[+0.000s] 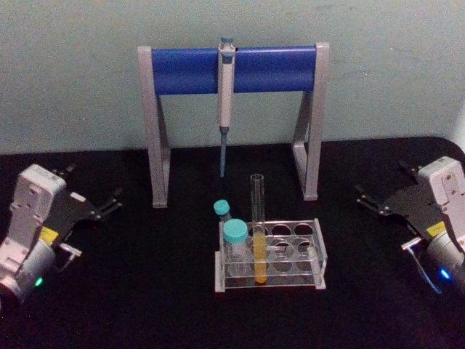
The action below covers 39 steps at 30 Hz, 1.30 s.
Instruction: Pick up the test tube from the test tube rack, shake it, then place it back into the test tube rack.
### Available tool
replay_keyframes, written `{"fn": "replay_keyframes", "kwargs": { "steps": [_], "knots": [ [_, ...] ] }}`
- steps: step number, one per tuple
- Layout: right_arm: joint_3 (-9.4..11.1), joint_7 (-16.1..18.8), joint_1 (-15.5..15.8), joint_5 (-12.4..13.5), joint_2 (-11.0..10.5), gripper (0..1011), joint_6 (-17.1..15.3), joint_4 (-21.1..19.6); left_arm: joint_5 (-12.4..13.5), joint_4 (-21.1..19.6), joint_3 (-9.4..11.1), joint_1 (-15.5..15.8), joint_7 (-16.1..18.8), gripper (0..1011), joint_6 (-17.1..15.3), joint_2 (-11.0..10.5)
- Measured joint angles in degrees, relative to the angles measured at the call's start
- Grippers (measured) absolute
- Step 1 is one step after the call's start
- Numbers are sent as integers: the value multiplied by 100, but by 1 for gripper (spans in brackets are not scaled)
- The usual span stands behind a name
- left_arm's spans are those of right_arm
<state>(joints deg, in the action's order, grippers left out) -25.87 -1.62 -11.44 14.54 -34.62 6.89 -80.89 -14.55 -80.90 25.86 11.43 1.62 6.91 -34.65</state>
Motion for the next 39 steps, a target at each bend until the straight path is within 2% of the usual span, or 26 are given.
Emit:
{"fn": "replay_keyframes", "kwargs": {
  "steps": [39],
  "knots": [
    [0, 0, 1, 1, -2, 1000, 1, -1, 0, 0, 0, 0, 0, 1001, 0, 0]
  ]
}}
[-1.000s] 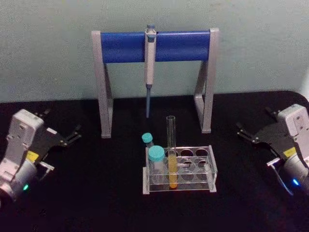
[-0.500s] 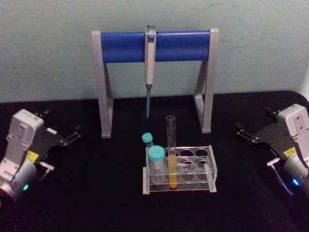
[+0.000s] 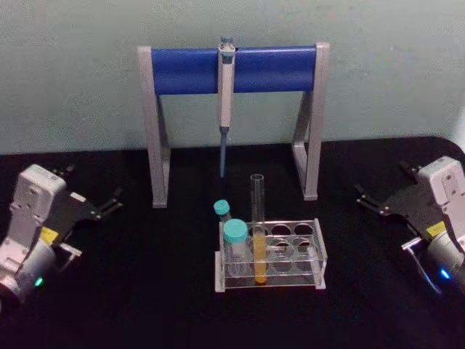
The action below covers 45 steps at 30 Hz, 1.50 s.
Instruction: Pick up the test tube from the test tube rack, shake it, then place it back into the test tube rack.
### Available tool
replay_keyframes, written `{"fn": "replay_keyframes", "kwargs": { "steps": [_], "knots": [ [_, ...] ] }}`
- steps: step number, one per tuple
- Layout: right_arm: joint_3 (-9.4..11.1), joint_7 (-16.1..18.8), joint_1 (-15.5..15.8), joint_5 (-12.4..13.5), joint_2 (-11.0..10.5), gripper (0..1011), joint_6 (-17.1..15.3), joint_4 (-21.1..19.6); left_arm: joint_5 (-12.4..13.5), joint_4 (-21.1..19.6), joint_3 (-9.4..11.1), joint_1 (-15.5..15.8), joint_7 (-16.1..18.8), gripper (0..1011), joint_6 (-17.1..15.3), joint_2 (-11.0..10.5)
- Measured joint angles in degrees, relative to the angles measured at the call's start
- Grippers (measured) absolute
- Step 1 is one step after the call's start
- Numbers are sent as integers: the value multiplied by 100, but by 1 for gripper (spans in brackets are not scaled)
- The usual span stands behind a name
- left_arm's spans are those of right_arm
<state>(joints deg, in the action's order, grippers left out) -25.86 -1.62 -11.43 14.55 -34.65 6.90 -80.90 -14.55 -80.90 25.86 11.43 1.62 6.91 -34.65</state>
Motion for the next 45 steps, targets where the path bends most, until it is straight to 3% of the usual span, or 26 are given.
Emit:
{"fn": "replay_keyframes", "kwargs": {
  "steps": [35, 45],
  "knots": [
    [0, 0, 0, 0, 0, 1000, 0, 0, 0, 0, 0, 1, 0, 1001, 0, 0],
    [167, 94, 176, -40, -13, 1000, -135, -203, 0, 0, 0, 0, 0, 1001, 0, 0]
  ]
}}
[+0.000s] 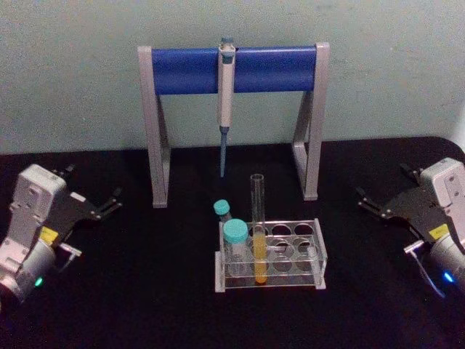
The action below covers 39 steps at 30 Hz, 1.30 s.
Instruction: Pick up the test tube from the test tube rack, shake it, then place it back into the test tube rack.
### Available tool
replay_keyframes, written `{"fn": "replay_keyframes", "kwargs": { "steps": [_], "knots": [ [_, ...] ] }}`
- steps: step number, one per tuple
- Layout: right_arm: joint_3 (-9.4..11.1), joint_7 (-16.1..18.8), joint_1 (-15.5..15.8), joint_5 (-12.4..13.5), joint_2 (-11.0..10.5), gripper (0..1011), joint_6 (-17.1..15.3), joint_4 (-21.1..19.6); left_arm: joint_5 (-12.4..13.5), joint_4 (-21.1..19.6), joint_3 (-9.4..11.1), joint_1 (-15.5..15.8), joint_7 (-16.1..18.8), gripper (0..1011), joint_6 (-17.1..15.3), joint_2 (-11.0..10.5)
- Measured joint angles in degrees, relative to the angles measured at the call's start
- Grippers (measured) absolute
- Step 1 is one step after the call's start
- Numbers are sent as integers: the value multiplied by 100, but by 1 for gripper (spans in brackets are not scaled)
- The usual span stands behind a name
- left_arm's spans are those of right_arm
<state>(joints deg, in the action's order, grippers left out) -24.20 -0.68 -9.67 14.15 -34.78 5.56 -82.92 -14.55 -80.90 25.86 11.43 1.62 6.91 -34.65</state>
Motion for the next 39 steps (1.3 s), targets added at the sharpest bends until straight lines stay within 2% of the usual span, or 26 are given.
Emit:
{"fn": "replay_keyframes", "kwargs": {
  "steps": [7, 12, 13, 16, 17, 20, 25, 29, 39],
  "knots": [
    [166, 134, 360, 107, -94, 1000, -114, -419, 0, 0, 0, 0, 0, 1001, 0, 0],
    [381, 357, 750, 471, -141, 1000, -97, -836, 0, 0, 0, 0, 0, 1001, 0, 0],
    [441, 472, 851, 613, -147, 1000, -81, -961, 0, 0, 0, 0, 0, 1001, 0, 0],
    [516, 714, 1008, 869, -152, 1000, -60, -1153, 0, 0, 0, 0, 0, 1001, 0, 0],
    [516, 714, 1008, 869, -152, 1000, -60, -1153, 0, 0, 0, 0, 0, 1001, 0, 0],
    [550, 1032, 1094, 1113, -128, 1000, -59, -1301, 0, 0, 0, 0, 0, 1001, 0, 0],
    [512, 1400, 1045, 1331, -34, 1000, -153, -1358, 0, 0, 0, 0, 0, 1001, 0, 0],
    [398, 1768, 865, 1466, 79, 1000, -364, -1332, 0, 0, 0, 0, 0, 1002, 0, 0],
    [181, 2417, 453, 1573, 319, 1000, -695, -1197, 0, 0, 0, 0, 0, 1001, 0, 0]
  ]
}}
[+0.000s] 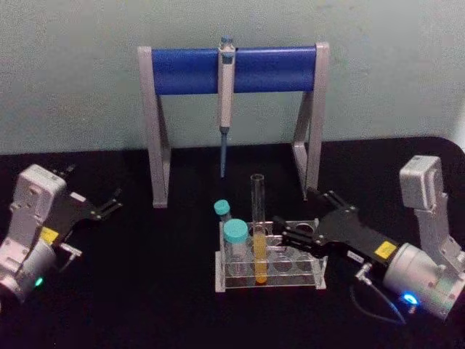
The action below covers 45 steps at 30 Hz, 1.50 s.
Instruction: Pick up the test tube from the test tube rack, shake it, then place it back into the test tube rack.
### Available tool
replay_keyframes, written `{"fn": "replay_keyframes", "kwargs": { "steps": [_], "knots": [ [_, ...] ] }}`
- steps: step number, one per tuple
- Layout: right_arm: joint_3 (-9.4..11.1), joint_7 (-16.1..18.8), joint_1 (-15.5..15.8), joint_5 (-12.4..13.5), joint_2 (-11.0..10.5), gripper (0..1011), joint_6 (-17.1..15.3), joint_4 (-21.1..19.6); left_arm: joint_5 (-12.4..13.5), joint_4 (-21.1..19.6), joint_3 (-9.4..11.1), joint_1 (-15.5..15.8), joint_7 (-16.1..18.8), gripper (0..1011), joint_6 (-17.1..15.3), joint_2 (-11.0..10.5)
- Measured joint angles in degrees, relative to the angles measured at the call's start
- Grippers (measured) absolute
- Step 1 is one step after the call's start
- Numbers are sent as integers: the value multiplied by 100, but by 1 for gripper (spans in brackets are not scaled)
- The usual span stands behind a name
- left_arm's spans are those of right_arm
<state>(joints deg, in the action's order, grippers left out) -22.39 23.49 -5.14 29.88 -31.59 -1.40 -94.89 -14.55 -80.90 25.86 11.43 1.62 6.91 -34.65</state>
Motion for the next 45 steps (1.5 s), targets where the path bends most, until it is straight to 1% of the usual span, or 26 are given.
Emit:
{"fn": "replay_keyframes", "kwargs": {
  "steps": [3, 6, 13, 16, 23, 32, 45],
  "knots": [
    [-56, 186, -103, 58, 90, 1000, -130, 46, 0, 0, 0, 0, 0, 1001, 0, 0],
    [-97, 273, -150, 106, 136, 1000, -226, 68, 0, 0, 0, 0, 0, 1001, 0, 0],
    [-182, 319, -260, 169, 234, 1000, -383, 173, 0, 0, 0, 0, 0, 1001, 0, 0],
    [-243, 325, -366, 183, 306, 1000, -437, 280, 0, 0, 0, 0, 0, 1001, 0, 0],
    [-330, 317, -572, 168, 428, 1000, -467, 509, 0, 0, 0, 0, 0, 1001, 0, 0],
    [-394, 316, -745, 113, 528, 1000, -473, 703, 0, 0, 0, 0, 0, 1001, 0, 0],
    [-426, 308, -807, 69, 581, 1000, -490, 812, 0, 0, 0, 0, 0, 1001, 0, 0]
  ]
}}
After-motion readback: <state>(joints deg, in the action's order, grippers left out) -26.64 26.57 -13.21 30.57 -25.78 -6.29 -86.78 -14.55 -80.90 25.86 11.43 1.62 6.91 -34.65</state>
